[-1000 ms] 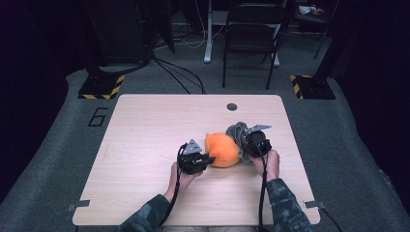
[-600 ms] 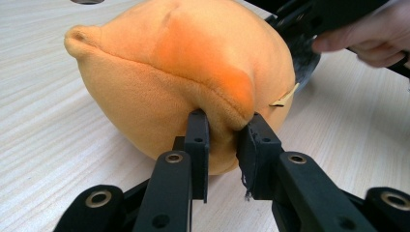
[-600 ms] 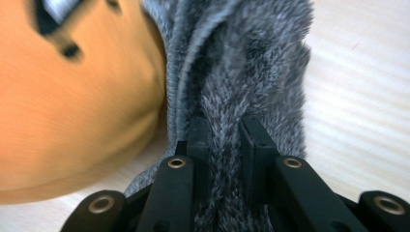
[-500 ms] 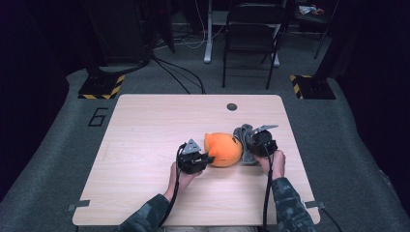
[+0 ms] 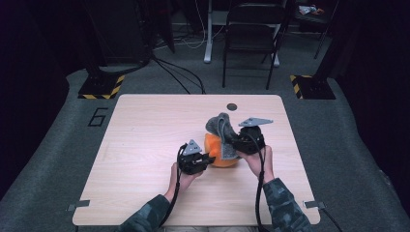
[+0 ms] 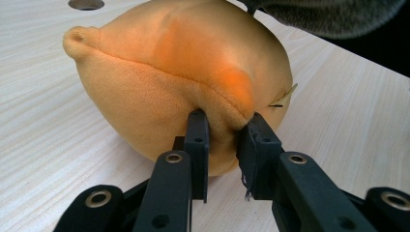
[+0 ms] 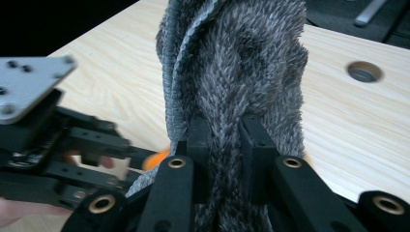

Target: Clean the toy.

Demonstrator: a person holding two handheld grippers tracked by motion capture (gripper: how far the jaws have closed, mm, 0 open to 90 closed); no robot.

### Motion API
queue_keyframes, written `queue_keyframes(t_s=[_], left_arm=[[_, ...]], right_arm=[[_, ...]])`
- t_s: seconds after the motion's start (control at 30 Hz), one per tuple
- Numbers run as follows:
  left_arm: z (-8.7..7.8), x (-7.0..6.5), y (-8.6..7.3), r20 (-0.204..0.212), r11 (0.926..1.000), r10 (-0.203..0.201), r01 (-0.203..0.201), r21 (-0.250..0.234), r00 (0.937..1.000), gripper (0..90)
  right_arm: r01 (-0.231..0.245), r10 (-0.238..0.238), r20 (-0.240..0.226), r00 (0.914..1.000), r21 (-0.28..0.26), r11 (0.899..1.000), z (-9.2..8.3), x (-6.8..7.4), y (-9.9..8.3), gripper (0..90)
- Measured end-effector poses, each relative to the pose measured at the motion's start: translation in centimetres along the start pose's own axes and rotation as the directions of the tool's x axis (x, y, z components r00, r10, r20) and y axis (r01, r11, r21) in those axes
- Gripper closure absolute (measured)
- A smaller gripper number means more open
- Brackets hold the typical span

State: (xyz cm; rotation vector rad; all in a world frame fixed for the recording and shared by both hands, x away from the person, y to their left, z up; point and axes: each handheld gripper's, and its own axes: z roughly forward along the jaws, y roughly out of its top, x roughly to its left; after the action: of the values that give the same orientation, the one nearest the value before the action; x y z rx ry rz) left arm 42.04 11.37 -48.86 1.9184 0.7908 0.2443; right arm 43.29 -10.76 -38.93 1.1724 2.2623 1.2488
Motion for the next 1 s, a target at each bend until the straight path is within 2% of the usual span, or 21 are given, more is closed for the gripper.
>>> queue_keyframes(t_s=[0.1,0.13,0.2,0.23,0.37,0.4,0.5,0.57,0.67,0.7,0.8,0.83,0.87,0.93,1.0], left_arm=[[0.1,-0.3,0.1,0.002,1.0000,0.009,-0.009,-0.003,1.0000,74.9],[0.1,-0.3,0.2,0.000,0.9996,0.028,-0.028,0.002,0.9996,74.9],[0.2,-0.4,0.1,-0.006,0.9992,0.037,-0.037,0.017,0.9993,74.9],[0.2,-0.3,0.1,-0.003,0.9987,0.045,-0.045,0.023,0.9990,74.8],[0.3,-0.2,0.0,-0.001,0.9993,0.035,-0.035,0.013,0.9994,74.9],[0.3,-0.2,0.0,0.000,0.9993,0.035,-0.035,0.012,0.9994,74.9],[0.3,-0.1,0.0,0.000,0.9994,0.033,-0.033,0.013,0.9994,74.9],[0.2,0.0,-0.1,0.004,0.9998,0.015,-0.015,0.013,0.9999,74.9],[0.2,0.0,0.0,0.002,0.9997,0.020,-0.020,0.015,0.9998,74.9],[0.3,0.0,0.0,0.002,0.9997,0.022,-0.022,0.010,0.9998,74.9],[0.3,0.0,0.0,0.002,0.9998,0.020,-0.020,0.008,0.9998,75.0],[0.3,0.1,-0.1,0.004,0.9998,0.017,-0.017,0.008,0.9998,75.0],[0.3,0.2,-0.1,0.010,0.9999,0.009,-0.009,0.012,0.9999,75.0],[0.3,0.2,-0.1,0.008,1.0000,0.002,-0.003,0.009,1.0000,75.0],[0.2,0.2,0.0,0.012,0.9997,0.017,-0.018,0.015,0.9998,75.0]], right_arm=[[0.035,-0.035,-0.004,0.9994,0.029,0.999,1.2,1.2,-0.3,76.6],[0.052,-0.052,0.006,0.9986,0.047,0.998,1.8,1.4,-0.6,76.5],[0.109,-0.114,0.051,0.9922,0.092,0.990,2.9,1.8,-1.3,76.6],[0.103,-0.110,0.063,0.9919,0.097,0.990,3.3,2.0,-1.5,76.6],[0.145,-0.157,0.106,0.9819,0.114,0.983,3.4,2.4,-1.6,76.6],[0.170,-0.183,0.104,0.9776,0.123,0.978,3.3,2.3,-1.6,76.6],[0.161,-0.177,0.122,0.9767,0.132,0.978,3.2,1.6,-1.6,76.5],[0.134,-0.151,0.131,0.9797,0.131,0.982,3.1,1.0,-1.7,76.5],[0.107,-0.127,0.147,0.9809,0.137,0.985,2.9,0.0,-1.9,76.5],[0.107,-0.129,0.159,0.9789,0.139,0.984,2.8,-0.3,-2.0,76.5],[0.062,-0.089,0.183,0.9790,0.150,0.987,2.7,-1.5,-2.3,76.4],[0.062,-0.089,0.183,0.9790,0.150,0.987,2.7,-1.5,-2.3,76.4],[0.022,-0.054,0.200,0.9782,0.160,0.987,2.8,-2.6,-2.7,76.4],[-0.003,-0.030,0.200,0.9792,0.164,0.986,2.9,-3.8,-3.2,76.4],[-0.020,-0.022,0.223,0.9746,0.182,0.983,3.1,-4.6,-3.7,76.3]])
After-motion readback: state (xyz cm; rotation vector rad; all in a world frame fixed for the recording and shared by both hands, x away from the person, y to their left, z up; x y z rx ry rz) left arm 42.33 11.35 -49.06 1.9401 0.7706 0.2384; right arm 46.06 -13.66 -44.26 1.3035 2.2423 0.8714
